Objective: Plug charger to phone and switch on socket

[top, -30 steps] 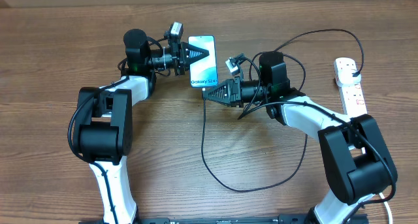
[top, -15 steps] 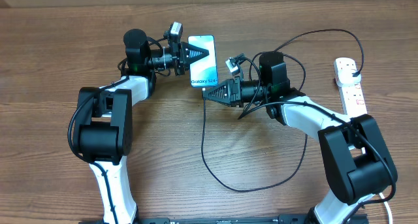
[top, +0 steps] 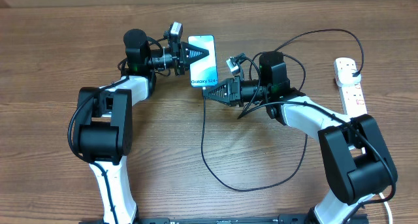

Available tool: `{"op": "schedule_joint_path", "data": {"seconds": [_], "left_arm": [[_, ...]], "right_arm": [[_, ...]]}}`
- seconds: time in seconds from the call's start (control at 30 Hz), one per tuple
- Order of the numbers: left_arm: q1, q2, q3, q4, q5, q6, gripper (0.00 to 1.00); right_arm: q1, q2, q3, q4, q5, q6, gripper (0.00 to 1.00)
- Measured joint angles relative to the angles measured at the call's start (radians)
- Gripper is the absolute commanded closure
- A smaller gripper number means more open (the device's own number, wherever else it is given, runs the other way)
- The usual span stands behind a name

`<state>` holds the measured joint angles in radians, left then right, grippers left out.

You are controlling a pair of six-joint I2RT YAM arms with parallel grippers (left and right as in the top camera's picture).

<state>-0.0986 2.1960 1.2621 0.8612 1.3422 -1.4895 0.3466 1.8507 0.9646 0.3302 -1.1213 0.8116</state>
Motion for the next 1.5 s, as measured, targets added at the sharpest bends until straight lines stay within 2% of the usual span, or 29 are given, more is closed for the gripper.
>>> {"op": "schedule_joint_path", "data": {"seconds": [1.5], "left_arm": [[0.000, 0.000, 0.000, 0.000, 0.003, 0.022, 0.95]], "right_arm": [[-0.018, 0.000, 0.000, 0.000, -0.031, 0.001, 0.96]]}}
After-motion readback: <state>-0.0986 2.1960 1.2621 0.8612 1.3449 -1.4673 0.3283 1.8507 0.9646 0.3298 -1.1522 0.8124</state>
